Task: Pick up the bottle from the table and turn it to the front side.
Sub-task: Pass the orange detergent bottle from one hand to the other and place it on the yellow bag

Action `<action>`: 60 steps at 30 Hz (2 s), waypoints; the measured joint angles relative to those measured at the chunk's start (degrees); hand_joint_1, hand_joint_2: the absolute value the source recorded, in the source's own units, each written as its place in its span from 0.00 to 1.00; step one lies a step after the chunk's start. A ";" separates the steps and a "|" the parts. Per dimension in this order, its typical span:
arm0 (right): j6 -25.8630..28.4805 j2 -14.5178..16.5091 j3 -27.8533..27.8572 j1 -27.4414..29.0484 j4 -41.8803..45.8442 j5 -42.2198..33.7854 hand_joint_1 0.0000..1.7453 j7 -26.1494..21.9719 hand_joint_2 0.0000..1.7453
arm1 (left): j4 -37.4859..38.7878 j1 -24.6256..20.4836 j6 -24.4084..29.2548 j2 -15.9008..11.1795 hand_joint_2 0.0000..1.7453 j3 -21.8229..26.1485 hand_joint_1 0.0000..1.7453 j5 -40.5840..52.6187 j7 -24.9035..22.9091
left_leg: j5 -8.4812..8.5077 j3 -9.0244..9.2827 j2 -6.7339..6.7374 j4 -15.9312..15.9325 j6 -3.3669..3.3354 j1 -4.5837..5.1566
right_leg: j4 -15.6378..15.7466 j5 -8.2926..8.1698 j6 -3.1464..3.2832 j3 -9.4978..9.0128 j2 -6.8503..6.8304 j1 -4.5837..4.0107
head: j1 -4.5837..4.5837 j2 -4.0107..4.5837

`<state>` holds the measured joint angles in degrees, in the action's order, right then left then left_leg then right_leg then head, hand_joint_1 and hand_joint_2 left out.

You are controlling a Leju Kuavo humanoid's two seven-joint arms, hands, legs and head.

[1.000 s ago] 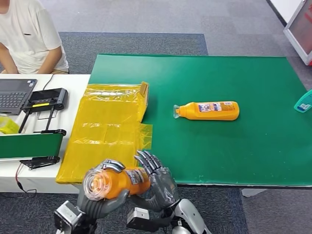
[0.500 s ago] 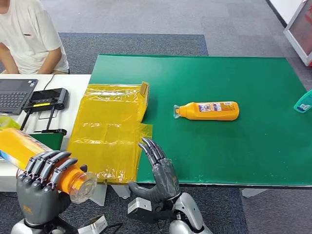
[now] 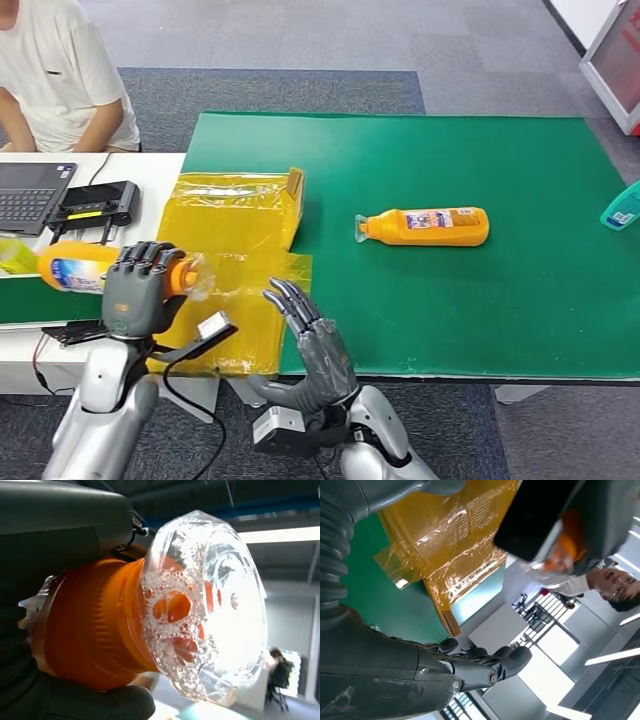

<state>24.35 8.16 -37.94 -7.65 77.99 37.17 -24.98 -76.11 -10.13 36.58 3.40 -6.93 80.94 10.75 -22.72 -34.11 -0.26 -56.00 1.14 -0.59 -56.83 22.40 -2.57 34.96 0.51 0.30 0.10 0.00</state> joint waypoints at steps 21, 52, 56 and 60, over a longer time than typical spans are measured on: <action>-2.87 1.07 -4.72 -1.83 2.10 1.95 0.00 -1.01 1.00 | 32.86 -24.04 -23.78 7.97 1.00 -20.01 1.00 -7.26 -7.83 | 0.00 -0.18 0.01 -0.01 -0.02 0.01 | 0.00 -0.02 -0.03 0.16 0.01 0.02 | -0.01 0.00; -0.96 -4.01 -0.35 5.23 11.36 3.85 0.00 -0.86 1.00 | 49.07 -27.22 -19.18 8.08 0.00 -16.84 0.00 -11.87 -7.63 | 0.00 -0.21 0.03 -0.01 -0.02 0.01 | 0.00 -0.02 -0.03 0.17 0.03 0.02 | -0.01 0.00; -0.96 -3.99 0.31 5.77 10.82 3.89 0.00 -0.85 1.00 | 45.74 -26.29 -18.26 8.13 0.00 -16.29 0.00 -13.14 -5.43 | 0.00 -0.21 0.03 -0.01 -0.02 0.01 | 0.00 -0.02 -0.02 0.17 0.03 0.02 | 0.00 0.00; -0.74 -3.97 1.15 6.40 10.19 4.52 0.00 -0.34 1.00 | 37.28 -23.47 -15.80 7.76 0.00 -16.09 0.00 -13.42 -5.12 | 0.00 -0.23 0.03 -0.01 -0.02 0.01 | 0.00 -0.02 -0.03 0.17 0.03 0.02 | -0.01 0.00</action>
<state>23.60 4.20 -36.80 -1.25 88.17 41.70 -25.32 -38.82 -33.60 20.77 11.16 -23.02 67.51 5.62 -22.73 -34.34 -0.23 -56.01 1.12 -0.58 -56.84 22.38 -2.60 35.13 0.54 0.32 0.09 0.00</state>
